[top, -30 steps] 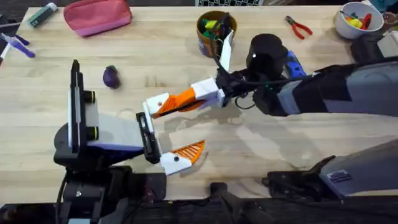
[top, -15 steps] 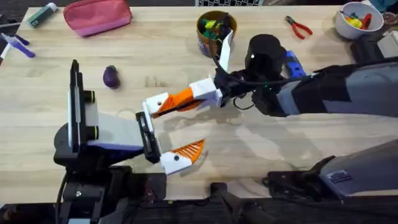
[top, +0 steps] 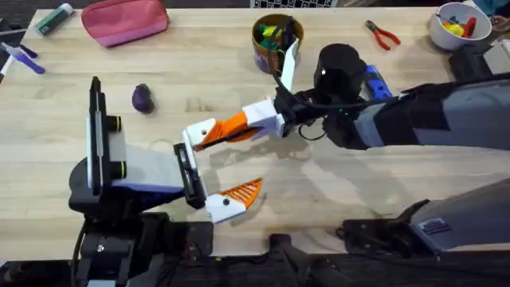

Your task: Pick up the gripper from the table and insert it into the empty holder that is missing its gripper. Then pick up a screw, insert it into the mounting hole, and use the screwdriver to tighten it. Finally, clean up the table by picking up the vegetable and placing it into the bucket.

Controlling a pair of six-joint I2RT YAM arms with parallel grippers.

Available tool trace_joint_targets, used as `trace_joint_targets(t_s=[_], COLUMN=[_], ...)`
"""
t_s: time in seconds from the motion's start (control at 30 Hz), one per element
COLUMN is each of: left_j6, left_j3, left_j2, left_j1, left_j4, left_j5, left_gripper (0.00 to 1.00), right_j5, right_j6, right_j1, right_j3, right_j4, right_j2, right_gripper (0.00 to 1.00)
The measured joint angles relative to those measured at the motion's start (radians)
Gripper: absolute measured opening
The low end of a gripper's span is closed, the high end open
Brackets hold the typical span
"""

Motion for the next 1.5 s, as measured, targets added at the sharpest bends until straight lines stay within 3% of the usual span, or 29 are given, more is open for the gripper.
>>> trace_joint_targets(t_s=[0.53, 0.7, 0.77, 1.03, 1.17, 1.33, 1.5], left_j6=[0.0, 0.0, 0.0, 0.0, 0.0, 0.0, 0.0], left_j3=[0.0, 0.0, 0.0, 0.0, 0.0, 0.0, 0.0], left_j2=[0.0, 0.0, 0.0, 0.0, 0.0, 0.0, 0.0], left_j1=[0.0, 0.0, 0.0, 0.0, 0.0, 0.0, 0.0], left_j4=[0.0, 0.0, 0.0, 0.0, 0.0, 0.0, 0.0], left_j5=[-0.002, 0.0, 0.0, 0.0, 0.0, 0.0, 0.001], left_gripper=[0.985, 0.987, 0.986, 0.985, 0.985, 0.987, 0.986], right_j5=[0.004, 0.029, 0.035, 0.044, 0.05, 0.064, 0.116], right_j6=[0.001, -0.006, -0.009, -0.009, -0.023, -0.13, -0.366], right_j1=[0.001, 0.003, 0.003, 0.003, -0.001, -0.063, -0.195], right_j3=[0.0, 0.0, 0.0, 0.0, 0.0, 0.002, 0.074], right_j4=[-0.001, -0.01, -0.01, -0.01, -0.016, -0.265, -0.798], right_j2=[0.0, 0.0, 0.0, 0.0, -0.001, -0.097, -0.304], right_gripper=[0.029, 0.684, 0.833, 0.978, 0.988, 0.99, 0.991])
